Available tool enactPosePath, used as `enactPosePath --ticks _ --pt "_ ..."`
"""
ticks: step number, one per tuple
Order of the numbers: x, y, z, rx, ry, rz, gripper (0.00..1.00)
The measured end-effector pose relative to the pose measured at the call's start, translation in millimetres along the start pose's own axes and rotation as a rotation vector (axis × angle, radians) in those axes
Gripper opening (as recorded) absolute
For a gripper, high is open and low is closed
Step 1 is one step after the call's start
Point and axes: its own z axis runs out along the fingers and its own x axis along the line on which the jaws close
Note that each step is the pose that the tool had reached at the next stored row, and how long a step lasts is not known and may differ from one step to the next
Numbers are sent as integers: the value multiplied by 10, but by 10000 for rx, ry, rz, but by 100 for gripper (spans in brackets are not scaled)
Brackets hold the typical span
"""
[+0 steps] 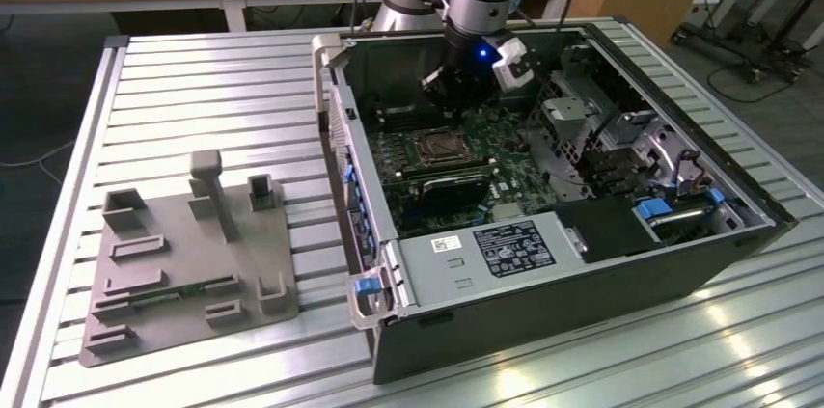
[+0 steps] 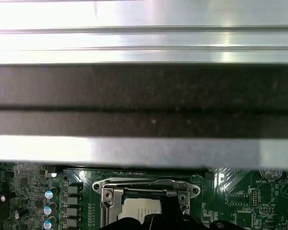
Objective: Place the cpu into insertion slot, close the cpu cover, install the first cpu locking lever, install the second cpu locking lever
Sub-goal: 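Install the second cpu locking lever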
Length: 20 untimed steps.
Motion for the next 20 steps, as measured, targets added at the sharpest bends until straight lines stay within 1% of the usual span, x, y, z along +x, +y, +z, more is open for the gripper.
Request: enactPosePath --ticks 10,20 --pt "1 -123 -3 5 0 0 10" --pt "-25 -136 -3 49 2 1 10"
